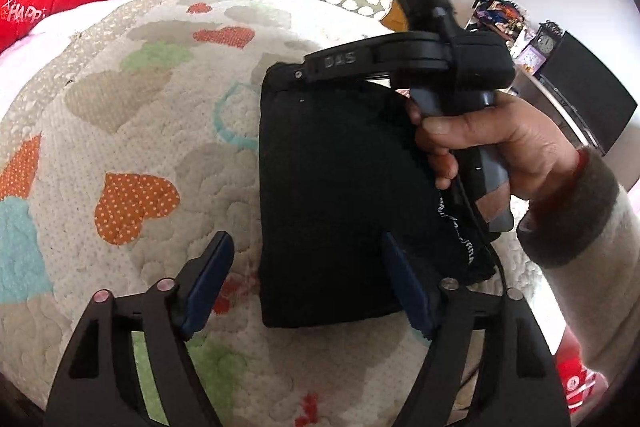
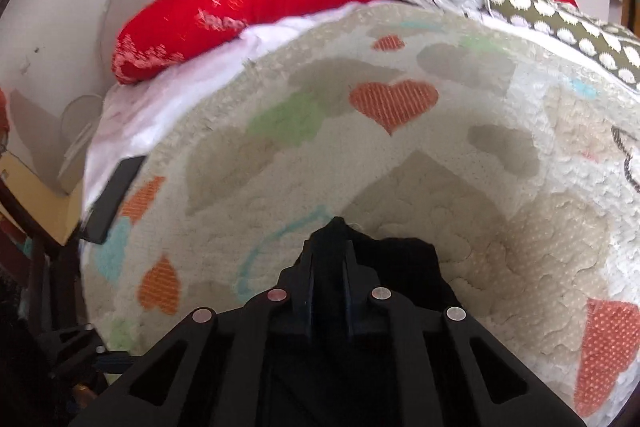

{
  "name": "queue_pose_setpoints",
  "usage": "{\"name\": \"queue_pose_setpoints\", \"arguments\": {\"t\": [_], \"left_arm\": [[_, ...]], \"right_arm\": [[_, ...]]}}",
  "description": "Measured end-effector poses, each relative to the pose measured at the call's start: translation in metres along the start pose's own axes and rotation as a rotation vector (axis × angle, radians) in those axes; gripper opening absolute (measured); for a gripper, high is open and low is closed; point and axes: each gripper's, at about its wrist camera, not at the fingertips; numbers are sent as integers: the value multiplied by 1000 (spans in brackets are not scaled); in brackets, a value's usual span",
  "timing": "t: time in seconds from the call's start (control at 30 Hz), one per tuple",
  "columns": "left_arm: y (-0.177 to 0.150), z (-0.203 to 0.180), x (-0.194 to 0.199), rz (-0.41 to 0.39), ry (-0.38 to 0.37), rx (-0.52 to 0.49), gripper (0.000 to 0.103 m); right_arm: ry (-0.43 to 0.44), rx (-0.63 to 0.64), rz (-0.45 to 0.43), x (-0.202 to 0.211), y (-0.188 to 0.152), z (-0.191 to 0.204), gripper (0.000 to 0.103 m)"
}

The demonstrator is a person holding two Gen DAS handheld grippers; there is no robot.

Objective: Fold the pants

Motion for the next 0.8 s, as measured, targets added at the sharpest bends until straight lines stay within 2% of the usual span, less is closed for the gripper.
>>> {"name": "queue_pose_setpoints", "arguments": {"t": [0.07, 0.17, 0.2, 0.23, 0.27, 0.37, 0.43, 0.47, 0.57, 0.67, 0.73, 0.8], "left_arm": [[-2, 2, -4, 10, -12, 20, 78], [-3, -1, -1, 8, -7, 4, 78], [-2, -4, 1, 10, -3, -8, 78], [-1, -5, 4, 10, 1, -17, 78], [0, -8, 9, 4, 11, -39, 78], [7, -13, 21, -29, 39, -86, 78], [14, -15, 27, -61, 56, -104, 78], [20, -14, 28, -72, 65, -107, 78], [33, -12, 22, -77, 81, -97, 78], [37, -13, 7, -53, 97, -99, 78], [35, -15, -6, -27, 114, -111, 78], [31, -18, -15, -11, 120, -114, 78]], "right_arm": [[-6, -10, 20, -13, -1, -1, 13], [-20, -55, -23, -6, 6, -8, 15], [-42, -73, -50, 1, 8, -12, 15], [-75, -85, -73, 9, 10, -16, 21], [-93, -87, -92, 19, 10, -19, 22], [-83, -77, -136, 59, 4, -21, 22], [-107, -57, -162, 88, -9, -17, 22], [-115, -49, -170, 97, -16, -15, 25], [-136, -41, -165, 116, -45, -8, 30], [-129, -53, -116, 110, -79, -7, 29], [-173, -64, -93, 99, -92, -12, 29], [-224, -64, -116, 89, -96, -20, 29]]}}
Point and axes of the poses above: each gripper's, at about its wrist camera, not at the fingertips, and x roughly against the way its jaws point, z to its left, y to its top, and after that the axes turned 4 degrees about -y, right-handed
